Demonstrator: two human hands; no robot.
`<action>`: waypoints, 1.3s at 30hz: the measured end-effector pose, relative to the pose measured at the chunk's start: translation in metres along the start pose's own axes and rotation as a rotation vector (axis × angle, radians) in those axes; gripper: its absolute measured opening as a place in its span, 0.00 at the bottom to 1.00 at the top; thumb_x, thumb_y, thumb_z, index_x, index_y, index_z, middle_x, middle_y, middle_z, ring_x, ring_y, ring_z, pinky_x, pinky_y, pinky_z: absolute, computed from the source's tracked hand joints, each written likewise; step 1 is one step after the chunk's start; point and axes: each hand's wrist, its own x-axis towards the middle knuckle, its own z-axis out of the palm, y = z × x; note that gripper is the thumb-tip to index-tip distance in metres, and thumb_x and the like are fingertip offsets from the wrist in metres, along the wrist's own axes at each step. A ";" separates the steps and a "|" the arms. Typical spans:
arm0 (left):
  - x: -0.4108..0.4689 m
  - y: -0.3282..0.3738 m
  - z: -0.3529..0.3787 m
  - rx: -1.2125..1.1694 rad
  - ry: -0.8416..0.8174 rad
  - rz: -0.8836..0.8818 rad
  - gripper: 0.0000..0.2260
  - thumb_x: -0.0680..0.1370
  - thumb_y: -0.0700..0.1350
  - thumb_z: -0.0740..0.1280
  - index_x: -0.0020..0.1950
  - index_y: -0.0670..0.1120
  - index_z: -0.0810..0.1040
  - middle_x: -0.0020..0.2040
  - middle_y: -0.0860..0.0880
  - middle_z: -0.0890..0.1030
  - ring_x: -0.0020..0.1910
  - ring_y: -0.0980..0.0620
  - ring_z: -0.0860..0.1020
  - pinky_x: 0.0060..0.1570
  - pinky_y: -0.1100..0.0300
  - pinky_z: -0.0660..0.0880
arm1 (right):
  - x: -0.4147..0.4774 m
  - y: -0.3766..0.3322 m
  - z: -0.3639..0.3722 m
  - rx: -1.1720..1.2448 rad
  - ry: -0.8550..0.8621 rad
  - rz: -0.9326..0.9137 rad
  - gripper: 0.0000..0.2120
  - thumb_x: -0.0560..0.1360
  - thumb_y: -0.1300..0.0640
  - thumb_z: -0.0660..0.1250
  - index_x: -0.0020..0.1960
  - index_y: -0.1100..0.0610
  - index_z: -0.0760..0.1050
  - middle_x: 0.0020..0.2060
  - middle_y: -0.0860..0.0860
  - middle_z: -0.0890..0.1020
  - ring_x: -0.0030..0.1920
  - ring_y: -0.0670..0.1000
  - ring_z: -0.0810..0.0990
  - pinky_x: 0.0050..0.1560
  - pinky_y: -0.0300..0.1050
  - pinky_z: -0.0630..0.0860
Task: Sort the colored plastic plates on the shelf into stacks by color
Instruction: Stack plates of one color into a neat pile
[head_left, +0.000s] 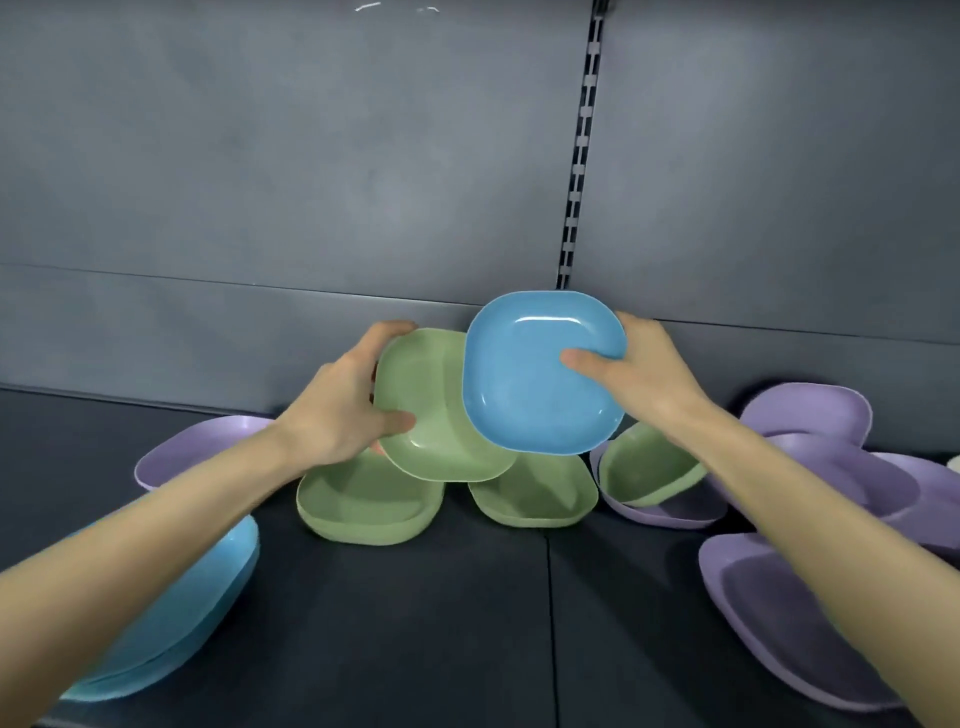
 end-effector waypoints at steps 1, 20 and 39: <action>0.003 -0.007 -0.003 -0.014 -0.022 0.000 0.34 0.69 0.35 0.73 0.67 0.58 0.64 0.50 0.57 0.78 0.50 0.48 0.80 0.39 0.58 0.79 | 0.002 -0.001 0.006 -0.009 -0.002 0.011 0.10 0.72 0.59 0.70 0.54 0.56 0.77 0.47 0.50 0.83 0.47 0.51 0.82 0.47 0.46 0.78; 0.024 -0.101 -0.026 0.278 -0.372 -0.026 0.31 0.64 0.46 0.79 0.62 0.48 0.69 0.56 0.49 0.72 0.53 0.50 0.73 0.51 0.59 0.71 | -0.008 -0.008 0.099 -0.096 0.083 0.203 0.12 0.70 0.60 0.72 0.53 0.56 0.77 0.46 0.51 0.82 0.47 0.53 0.81 0.46 0.47 0.78; -0.032 -0.094 -0.082 -0.216 -0.054 0.020 0.32 0.67 0.45 0.77 0.67 0.56 0.66 0.52 0.50 0.82 0.51 0.49 0.81 0.51 0.47 0.78 | -0.042 -0.061 0.171 0.130 -0.180 0.140 0.12 0.70 0.57 0.73 0.53 0.54 0.79 0.47 0.49 0.84 0.48 0.50 0.83 0.53 0.53 0.79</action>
